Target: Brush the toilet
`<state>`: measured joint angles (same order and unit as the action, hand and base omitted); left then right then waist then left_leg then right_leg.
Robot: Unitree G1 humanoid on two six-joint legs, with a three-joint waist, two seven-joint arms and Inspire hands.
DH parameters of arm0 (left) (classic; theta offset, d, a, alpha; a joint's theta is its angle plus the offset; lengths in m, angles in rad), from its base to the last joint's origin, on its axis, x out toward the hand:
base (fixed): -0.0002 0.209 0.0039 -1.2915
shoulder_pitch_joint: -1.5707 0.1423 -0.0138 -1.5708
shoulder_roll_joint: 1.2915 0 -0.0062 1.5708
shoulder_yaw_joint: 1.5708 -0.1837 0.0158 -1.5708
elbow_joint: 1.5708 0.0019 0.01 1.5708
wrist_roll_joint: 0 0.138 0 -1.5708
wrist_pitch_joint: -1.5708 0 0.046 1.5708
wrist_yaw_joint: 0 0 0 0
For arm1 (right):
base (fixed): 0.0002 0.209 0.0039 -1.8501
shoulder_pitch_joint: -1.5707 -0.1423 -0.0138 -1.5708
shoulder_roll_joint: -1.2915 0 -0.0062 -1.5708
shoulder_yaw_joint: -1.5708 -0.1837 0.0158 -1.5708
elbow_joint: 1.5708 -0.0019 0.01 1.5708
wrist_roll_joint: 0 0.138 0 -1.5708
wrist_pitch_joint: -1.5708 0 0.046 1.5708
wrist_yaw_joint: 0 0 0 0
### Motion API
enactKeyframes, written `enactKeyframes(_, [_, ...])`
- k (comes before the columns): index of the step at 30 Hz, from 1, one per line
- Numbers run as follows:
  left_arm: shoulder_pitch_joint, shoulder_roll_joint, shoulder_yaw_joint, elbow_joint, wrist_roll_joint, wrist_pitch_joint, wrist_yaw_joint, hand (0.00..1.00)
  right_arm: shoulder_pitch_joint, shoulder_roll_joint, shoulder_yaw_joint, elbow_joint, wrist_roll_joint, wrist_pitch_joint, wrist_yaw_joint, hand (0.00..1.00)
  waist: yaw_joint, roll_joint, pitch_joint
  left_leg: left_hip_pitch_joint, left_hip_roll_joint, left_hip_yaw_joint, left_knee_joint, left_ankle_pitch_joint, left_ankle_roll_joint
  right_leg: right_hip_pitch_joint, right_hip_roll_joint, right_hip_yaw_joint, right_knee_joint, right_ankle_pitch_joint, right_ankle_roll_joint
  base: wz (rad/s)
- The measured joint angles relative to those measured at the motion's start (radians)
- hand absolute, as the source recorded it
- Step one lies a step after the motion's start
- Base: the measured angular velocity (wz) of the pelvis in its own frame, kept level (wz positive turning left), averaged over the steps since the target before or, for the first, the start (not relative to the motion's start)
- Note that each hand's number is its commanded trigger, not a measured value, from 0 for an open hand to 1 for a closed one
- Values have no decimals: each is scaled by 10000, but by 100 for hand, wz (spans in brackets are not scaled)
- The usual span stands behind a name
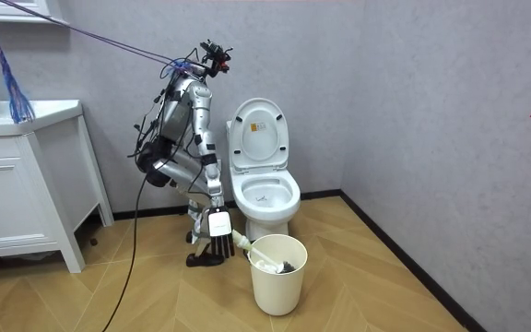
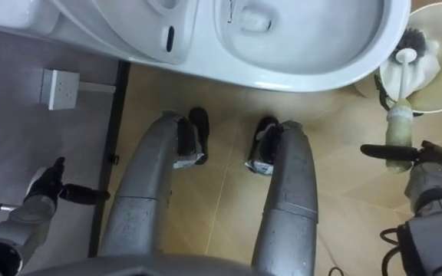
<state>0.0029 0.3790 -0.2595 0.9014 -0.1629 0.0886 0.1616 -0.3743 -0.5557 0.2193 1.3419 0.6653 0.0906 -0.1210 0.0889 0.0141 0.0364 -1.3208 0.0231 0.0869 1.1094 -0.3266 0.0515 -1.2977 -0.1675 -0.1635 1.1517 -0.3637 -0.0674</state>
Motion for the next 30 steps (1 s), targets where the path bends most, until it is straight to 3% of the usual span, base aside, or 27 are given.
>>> enactKeyframes(7, [177,343,-1,15,-8,-10,-368,0,-1,0,331,12,12,75,725,0,-4,-205,-27,95,-10,70,-32,-4,10,66,-96,-7,11,-38,65,0])
enactKeyframes(16, [427,536,0,-8,-5,-9,-592,0,25,-2,344,168,10,119,1342,0,-19,-358,-27,334,-34,42,-32,-52,87,386,-150,-76,-14,-91,93,2])
enactKeyframes(21, [427,656,0,-8,-6,-17,-669,0,15,-3,349,189,-33,123,1550,0,-19,-388,-30,401,-14,43,-8,-76,126,461,-156,-62,-9,-102,118,0])
enactKeyframes(30, [433,711,-1,18,-22,-18,-788,0,-110,-35,439,165,-31,134,1541,0,26,-391,-27,179,-192,46,46,-77,134,195,-317,-18,180,-241,170,4])
